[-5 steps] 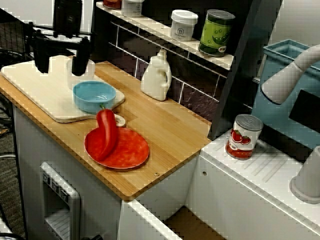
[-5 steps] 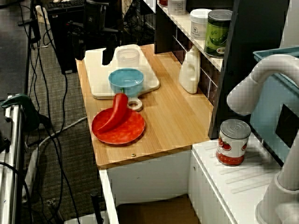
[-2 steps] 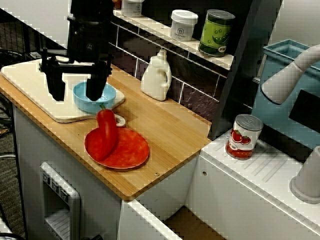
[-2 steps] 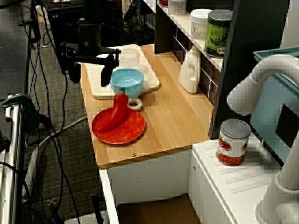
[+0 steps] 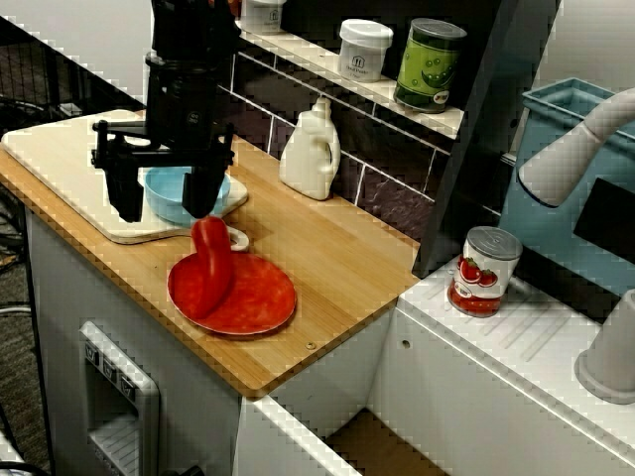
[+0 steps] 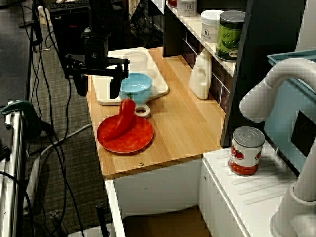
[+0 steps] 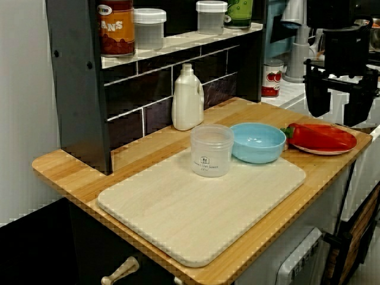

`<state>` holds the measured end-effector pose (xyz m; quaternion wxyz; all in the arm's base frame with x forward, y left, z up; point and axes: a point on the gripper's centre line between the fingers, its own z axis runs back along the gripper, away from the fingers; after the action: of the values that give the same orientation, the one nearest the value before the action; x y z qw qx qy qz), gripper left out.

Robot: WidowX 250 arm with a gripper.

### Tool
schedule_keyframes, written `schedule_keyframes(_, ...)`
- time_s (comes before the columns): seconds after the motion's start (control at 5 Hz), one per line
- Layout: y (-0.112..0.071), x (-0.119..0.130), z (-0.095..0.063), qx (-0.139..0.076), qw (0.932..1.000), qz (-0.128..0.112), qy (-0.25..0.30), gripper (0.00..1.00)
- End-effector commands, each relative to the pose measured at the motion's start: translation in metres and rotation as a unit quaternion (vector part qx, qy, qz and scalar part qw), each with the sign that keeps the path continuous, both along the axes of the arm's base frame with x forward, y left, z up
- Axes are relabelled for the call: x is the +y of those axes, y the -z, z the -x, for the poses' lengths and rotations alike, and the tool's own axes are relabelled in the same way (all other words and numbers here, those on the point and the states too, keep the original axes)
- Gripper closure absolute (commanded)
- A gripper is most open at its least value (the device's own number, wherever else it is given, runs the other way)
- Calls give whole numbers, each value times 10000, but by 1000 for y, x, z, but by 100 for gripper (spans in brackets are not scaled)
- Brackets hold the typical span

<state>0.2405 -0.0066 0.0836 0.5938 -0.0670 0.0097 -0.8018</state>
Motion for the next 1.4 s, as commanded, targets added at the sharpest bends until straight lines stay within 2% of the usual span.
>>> schedule_keyframes(0.0,-15,-10,-9,-235,9993,92,285,0)
schedule_keyframes(0.4,-14,-18,-22,-304,9989,121,328,0)
schedule_keyframes(0.6,-11,-17,-30,-485,9985,90,222,0)
schedule_keyframes(0.8,-4,-12,-41,-627,9977,-37,-242,0)
schedule_keyframes(1.0,-4,-4,-48,-443,9988,-66,-193,0)
schedule_keyframes(1.2,-4,-1,-49,-392,9991,-29,-156,0)
